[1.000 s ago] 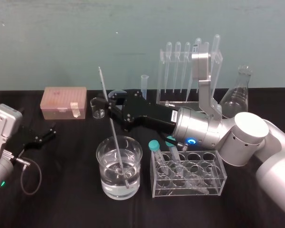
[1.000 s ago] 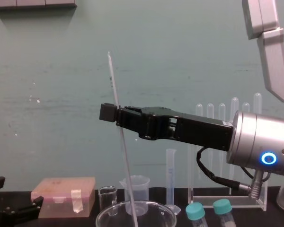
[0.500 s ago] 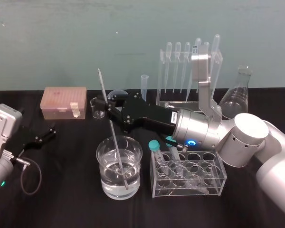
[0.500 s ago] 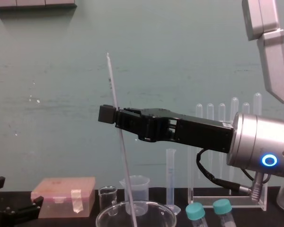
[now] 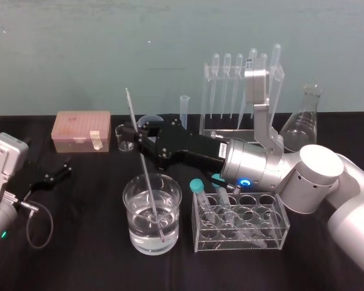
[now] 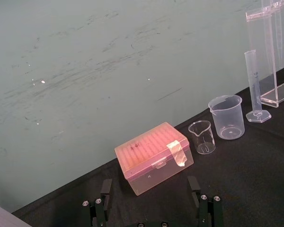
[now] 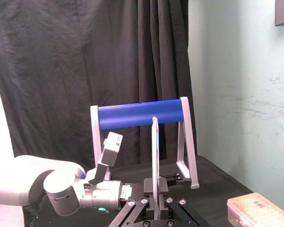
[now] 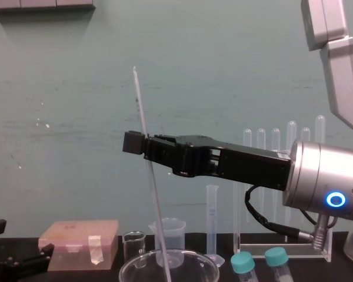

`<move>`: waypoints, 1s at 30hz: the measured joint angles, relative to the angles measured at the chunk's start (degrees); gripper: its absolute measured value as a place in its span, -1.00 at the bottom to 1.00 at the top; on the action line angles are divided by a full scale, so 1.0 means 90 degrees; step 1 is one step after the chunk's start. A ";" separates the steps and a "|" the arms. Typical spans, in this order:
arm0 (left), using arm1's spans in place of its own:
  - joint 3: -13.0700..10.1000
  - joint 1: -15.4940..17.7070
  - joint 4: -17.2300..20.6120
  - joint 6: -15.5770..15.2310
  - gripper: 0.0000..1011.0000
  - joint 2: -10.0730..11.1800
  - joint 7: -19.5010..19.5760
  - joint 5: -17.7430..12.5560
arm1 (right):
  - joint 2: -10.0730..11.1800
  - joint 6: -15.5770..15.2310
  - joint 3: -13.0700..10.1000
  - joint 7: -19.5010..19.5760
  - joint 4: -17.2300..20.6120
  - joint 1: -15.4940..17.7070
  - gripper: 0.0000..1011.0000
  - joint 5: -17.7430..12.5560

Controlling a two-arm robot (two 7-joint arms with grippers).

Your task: Hold the thermometer with one hand and immerse one end into the beaker, then reinsert it into the test tube rack.

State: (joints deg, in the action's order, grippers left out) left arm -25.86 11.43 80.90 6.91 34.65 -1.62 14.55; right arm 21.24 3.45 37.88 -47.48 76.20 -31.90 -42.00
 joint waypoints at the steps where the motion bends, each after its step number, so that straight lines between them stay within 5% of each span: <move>1: 0.0000 0.0000 0.0000 0.0000 0.99 0.0000 0.0000 0.0000 | 0.0001 0.0000 0.0000 0.0000 0.0000 0.0000 -0.90 -0.0001; 30: 0.0000 0.0000 0.0000 0.0000 0.99 0.0000 0.0000 0.0000 | 0.0040 0.0009 -0.0016 0.0026 0.0092 0.0033 -0.90 -0.0010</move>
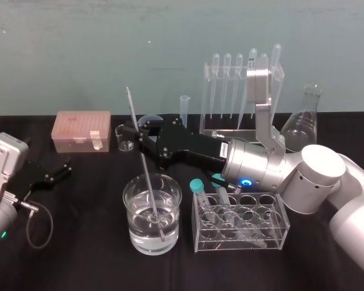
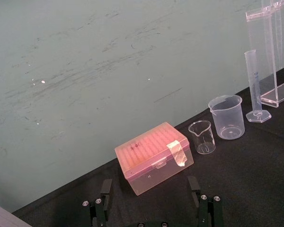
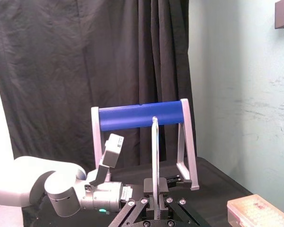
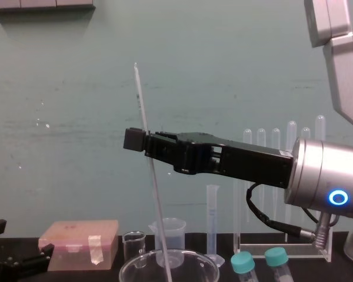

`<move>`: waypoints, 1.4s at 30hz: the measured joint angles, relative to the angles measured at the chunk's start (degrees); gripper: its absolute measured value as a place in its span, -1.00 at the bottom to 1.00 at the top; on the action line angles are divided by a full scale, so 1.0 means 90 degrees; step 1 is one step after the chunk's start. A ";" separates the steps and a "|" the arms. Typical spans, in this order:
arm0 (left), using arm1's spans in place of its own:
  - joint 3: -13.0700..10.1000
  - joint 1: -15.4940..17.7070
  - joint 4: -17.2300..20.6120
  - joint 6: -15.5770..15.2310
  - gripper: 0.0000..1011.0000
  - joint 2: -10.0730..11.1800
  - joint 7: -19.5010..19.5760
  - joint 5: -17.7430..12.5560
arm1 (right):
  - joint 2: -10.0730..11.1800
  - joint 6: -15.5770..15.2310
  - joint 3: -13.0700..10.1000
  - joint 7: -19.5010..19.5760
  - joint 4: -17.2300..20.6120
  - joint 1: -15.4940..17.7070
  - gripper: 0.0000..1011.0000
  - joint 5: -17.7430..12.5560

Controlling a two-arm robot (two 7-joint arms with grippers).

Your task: Hold the thermometer with one hand and immerse one end into the beaker, then reinsert it into the test tube rack.

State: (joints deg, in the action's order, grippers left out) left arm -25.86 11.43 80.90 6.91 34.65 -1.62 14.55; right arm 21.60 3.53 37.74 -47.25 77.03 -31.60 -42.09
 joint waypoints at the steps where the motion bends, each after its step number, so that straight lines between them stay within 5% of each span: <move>1: 0.0000 0.0000 0.0000 0.0000 0.99 0.0000 0.0000 0.0000 | 0.0000 -0.0001 0.0000 0.0004 0.0004 0.0002 -0.90 0.0000; 42: 0.0000 0.0000 0.0000 0.0000 0.99 0.0000 0.0000 0.0000 | 0.0039 -0.0027 -0.0001 0.0051 0.0088 0.0063 -0.90 0.0000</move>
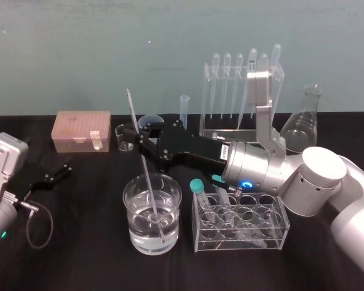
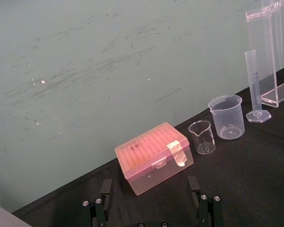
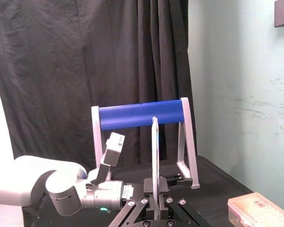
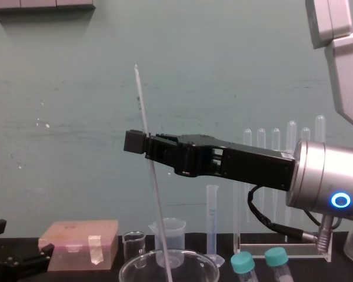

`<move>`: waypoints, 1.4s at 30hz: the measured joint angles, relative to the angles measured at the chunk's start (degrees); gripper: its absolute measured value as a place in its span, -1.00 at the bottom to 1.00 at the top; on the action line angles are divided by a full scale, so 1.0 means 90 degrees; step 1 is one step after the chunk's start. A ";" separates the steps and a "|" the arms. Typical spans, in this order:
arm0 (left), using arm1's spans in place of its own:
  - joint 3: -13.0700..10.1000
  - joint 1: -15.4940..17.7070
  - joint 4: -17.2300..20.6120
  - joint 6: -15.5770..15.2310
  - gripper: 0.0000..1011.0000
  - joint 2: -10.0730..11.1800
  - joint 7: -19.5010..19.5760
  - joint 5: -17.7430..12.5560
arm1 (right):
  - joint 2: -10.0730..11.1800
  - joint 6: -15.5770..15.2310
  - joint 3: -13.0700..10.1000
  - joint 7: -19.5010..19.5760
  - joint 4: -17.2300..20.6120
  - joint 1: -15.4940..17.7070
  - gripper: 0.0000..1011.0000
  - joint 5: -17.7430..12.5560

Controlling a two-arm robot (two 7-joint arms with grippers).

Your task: Hold the thermometer with one hand and immerse one end into the beaker, then reinsert it into the test tube rack.

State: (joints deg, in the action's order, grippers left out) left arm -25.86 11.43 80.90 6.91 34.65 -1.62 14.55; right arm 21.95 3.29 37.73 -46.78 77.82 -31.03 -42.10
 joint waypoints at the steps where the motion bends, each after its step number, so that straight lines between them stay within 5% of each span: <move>1: 0.0000 0.0000 0.0000 0.0000 0.99 0.0000 0.0000 0.0000 | 0.0000 0.0000 0.0000 0.0001 0.0001 0.0000 -0.90 0.0000; 42: 0.0000 0.0000 0.0000 0.0000 0.99 0.0000 0.0000 0.0000 | -0.0056 0.0003 0.0016 -0.0024 -0.0131 -0.0073 -0.90 0.0012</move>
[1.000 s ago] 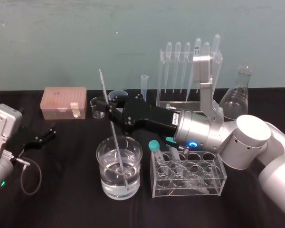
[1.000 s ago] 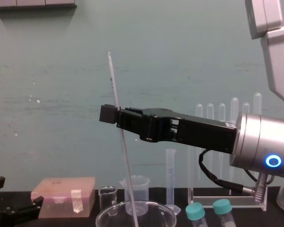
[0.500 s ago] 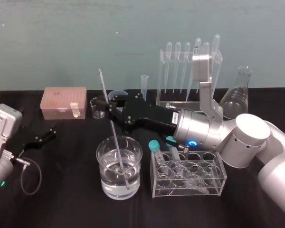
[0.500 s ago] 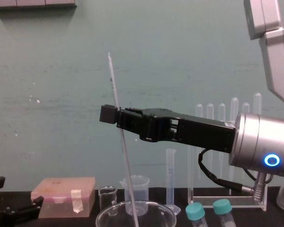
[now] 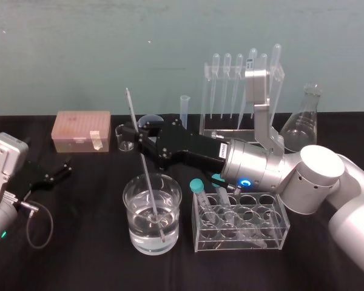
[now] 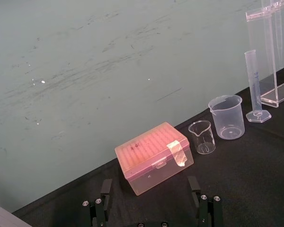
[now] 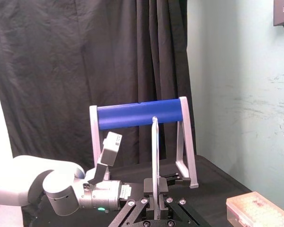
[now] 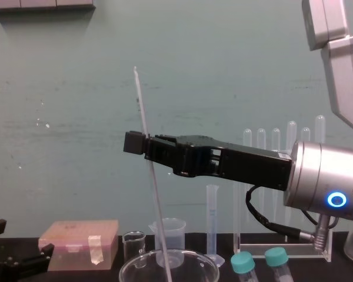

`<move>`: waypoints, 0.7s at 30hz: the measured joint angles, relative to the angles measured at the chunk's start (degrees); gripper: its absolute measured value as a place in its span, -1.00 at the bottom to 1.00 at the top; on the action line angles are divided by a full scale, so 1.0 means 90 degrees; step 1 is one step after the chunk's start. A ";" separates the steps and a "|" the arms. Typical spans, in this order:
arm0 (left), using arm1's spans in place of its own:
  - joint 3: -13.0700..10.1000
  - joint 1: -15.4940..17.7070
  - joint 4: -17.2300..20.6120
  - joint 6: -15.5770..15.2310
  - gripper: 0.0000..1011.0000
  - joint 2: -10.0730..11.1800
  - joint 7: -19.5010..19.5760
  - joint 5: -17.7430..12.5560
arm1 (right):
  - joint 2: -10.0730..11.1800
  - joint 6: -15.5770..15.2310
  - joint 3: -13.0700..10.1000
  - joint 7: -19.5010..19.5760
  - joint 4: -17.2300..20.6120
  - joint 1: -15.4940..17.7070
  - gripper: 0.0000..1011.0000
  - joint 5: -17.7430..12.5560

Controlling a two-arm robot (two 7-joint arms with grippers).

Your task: Hold the thermometer with one hand and immerse one end into the beaker, then reinsert it into the test tube rack.

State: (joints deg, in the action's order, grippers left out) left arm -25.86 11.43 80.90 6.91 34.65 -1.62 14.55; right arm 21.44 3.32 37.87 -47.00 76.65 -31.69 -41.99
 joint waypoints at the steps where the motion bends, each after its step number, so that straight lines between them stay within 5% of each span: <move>1: -0.0001 0.0000 0.0000 0.0000 0.99 0.0000 0.0000 0.0000 | 0.0000 0.0001 0.0000 0.0001 0.0000 0.0001 -0.90 0.0000; 14: 0.0000 0.0000 0.0000 0.0000 0.99 0.0000 0.0000 0.0000 | 0.0008 0.0010 -0.0065 -0.0013 0.0030 -0.0018 -0.90 -0.0055; 21: 0.0000 0.0000 0.0000 0.0000 0.99 0.0000 0.0000 0.0000 | 0.0071 -0.0146 -0.0258 -0.0204 0.0343 -0.0219 -0.90 -0.0446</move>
State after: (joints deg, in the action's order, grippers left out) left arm -25.86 11.43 80.90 6.91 34.65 -1.62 14.55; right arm 22.08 2.00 35.55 -48.83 79.73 -33.66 -46.01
